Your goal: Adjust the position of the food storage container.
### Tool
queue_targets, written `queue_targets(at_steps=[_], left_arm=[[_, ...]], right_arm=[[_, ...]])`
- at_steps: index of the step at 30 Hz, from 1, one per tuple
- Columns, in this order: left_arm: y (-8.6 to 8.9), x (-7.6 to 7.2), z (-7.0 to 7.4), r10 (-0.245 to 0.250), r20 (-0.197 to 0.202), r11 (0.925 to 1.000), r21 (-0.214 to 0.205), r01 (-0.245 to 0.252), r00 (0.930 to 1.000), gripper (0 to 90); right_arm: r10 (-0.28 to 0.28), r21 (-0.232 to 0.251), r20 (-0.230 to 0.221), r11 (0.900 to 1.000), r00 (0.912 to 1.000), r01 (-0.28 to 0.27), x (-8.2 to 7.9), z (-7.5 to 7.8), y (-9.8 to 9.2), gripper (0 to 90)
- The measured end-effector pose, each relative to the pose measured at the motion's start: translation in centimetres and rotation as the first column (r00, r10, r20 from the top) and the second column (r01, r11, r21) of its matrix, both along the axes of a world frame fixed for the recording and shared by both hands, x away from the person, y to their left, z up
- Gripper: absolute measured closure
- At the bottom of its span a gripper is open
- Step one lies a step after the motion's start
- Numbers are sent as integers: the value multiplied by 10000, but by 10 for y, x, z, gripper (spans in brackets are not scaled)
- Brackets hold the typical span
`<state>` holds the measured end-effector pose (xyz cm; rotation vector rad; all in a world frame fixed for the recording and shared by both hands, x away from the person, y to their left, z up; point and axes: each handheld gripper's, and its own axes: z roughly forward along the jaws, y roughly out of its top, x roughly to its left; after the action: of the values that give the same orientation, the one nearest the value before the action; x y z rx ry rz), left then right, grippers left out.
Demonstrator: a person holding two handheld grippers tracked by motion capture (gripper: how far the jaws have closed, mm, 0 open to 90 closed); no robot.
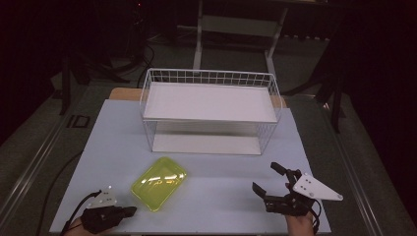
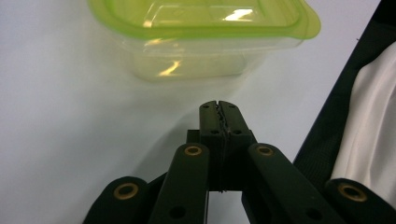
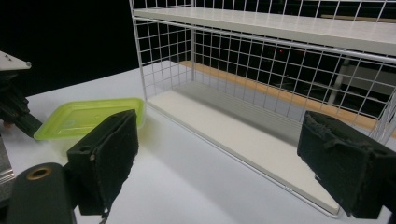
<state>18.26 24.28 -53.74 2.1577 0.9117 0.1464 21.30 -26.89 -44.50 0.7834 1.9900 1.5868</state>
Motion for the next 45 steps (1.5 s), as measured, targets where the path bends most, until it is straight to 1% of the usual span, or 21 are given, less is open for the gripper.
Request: queue_targets(at_steps=[2, 3, 6, 8, 9, 12, 13, 18, 22, 24, 26, 27, 29, 35, 36, 38, 39, 40, 42, 43, 45], left_arm=[[-1, 2, 1, -61, -41, 9999, -85, 60, 10000, 900], [-4, 9, 3, -16, 16, 10000, -84, 16, 10000, 900], [-6, 16, 4, 113, 52, 9998, -147, -112, 9999, 900], [-6, 16, 4, 113, 52, 9998, -147, -112, 9999, 900], [-8, 24, 3, 162, 124, 9999, 19, -162, 9998, 900], [-7, 29, 2, 291, 148, 9996, 26, -291, 9995, 900], [-7, 33, 2, 502, 220, 9987, 19, -502, 9985, 900], [-5, 46, 2, 980, 297, 9950, -204, -974, 9947, 900], [-7, 55, 2, 1146, 311, 9929, -356, -1135, 9929, 900], [-10, 61, 1, 1325, 293, 9908, -327, -1315, 9908, 900], [-12, 66, 0, 1602, 312, 9869, -231, -1595, 9866, 900], [-12, 68, 0, 1689, 287, 9852, -346, -1679, 9852, 900], [-13, 73, -2, 1881, 277, 9817, -352, -1871, 9818, 900], [-21, 86, -3, 2116, 319, 9758, -629, -2093, 9768, 900], [-22, 88, -4, 2150, 259, 9739, -806, -2123, 9763, 900], [-23, 89, -5, 2224, 248, 9718, -865, -2196, 9746, 900], [-24, 90, -5, 2333, 286, 9696, -827, -2303, 9720, 900], [-25, 92, -6, 2563, 306, 9651, -634, -2540, 9661, 900], [-24, 92, -6, 2629, 253, 9636, -574, -2611, 9645, 900], [-23, 90, -5, 2645, 158, 9638, -387, -2638, 9643, 900], [-20, 83, -4, 2555, 117, 9658, -479, -2547, 9667, 900]], right_arm=[[1, 3, -12, 10000, 10000, -1, 0, 0, 0, 124], [5, 12, -37, 10000, 10000, -5, 1, 0, 0, 124], [-7, 20, -32, 10000, 10000, 7, 0, 0, -1, 125], [10, 49, -39, 10000, 10000, -9, 0, 0, -1, 125], [-28, 41, 2, 10000, 10000, 28, 0, 1, -2, 125], [-1, 81, -29, 10000, 10000, 2, 0, 1, -3, 125], [-19, 77, -62, 10000, 10000, 19, 0, 0, -3, 125], [25, 91, -32, 10000, 10000, -25, 0, 1, -3, 125], [33, 89, -71, 10000, 10000, -32, 0, 0, -3, 125], [29, 55, -89, 10000, 10000, -28, 0, 0, -2, 125], [58, 50, -83, 10000, 9999, -58, 0, 0, -2, 125], [60, 41, -76, 10000, 10000, -59, 0, 0, -2, 125], [78, 31, -57, 10000, 10000, -78, 0, 0, -3, 125], [90, 19, -79, 10000, 9999, -90, 0, 0, -3, 125], [104, 25, -78, 9999, 9999, -104, 0, 0, -3, 125], [122, 37, -85, 9999, 9999, -122, 0, 0, -3, 126], [115, 11, -83, 9999, 9999, -115, 0, 0, -3, 126], [152, -1, -91, 9999, 9998, -152, 0, 0, -3, 126], [160, -33, -98, 9999, 9998, -161, 0, -1, -3, 126], [155, -37, -89, 9999, 9998, -156, 0, -1, -3, 126], [127, -18, -84, 9999, 9999, -127, 0, 0, -4, 126]])
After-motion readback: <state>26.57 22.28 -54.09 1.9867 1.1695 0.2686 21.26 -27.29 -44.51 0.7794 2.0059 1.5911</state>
